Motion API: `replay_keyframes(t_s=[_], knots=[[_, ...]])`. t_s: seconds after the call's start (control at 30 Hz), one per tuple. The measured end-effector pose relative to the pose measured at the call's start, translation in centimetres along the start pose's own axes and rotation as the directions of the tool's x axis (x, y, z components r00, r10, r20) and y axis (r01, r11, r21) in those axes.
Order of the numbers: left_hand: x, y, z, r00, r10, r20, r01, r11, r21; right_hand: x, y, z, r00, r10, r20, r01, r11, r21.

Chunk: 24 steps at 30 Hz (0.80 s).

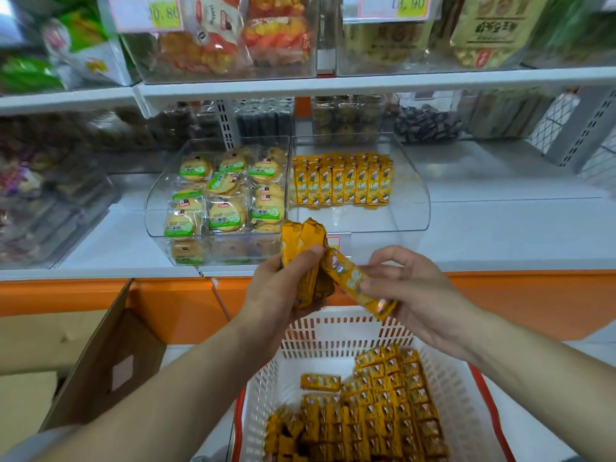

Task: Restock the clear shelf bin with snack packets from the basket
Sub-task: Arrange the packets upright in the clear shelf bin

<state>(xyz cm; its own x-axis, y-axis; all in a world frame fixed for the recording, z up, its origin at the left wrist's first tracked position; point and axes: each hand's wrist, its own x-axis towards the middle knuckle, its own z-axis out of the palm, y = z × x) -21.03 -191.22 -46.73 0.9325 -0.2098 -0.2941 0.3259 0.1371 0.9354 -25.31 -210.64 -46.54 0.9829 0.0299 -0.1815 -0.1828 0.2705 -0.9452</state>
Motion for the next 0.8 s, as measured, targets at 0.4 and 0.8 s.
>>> replay_keyframes(t_s=[0.4,0.8], knots=[[3.0,4.4,-4.4,0.978,0.196,-0.072,-0.183,0.971,0.156,7.6,-4.0,2.6,0.965,-0.26,-0.016,0.229,0.877,-0.421],[6.9,4.4,-9.0,0.952,0.272,-0.141,-0.213,0.919,0.333,29.3,-3.1,2.5,0.907,-0.419,-0.029,0.108,0.299,-0.948]])
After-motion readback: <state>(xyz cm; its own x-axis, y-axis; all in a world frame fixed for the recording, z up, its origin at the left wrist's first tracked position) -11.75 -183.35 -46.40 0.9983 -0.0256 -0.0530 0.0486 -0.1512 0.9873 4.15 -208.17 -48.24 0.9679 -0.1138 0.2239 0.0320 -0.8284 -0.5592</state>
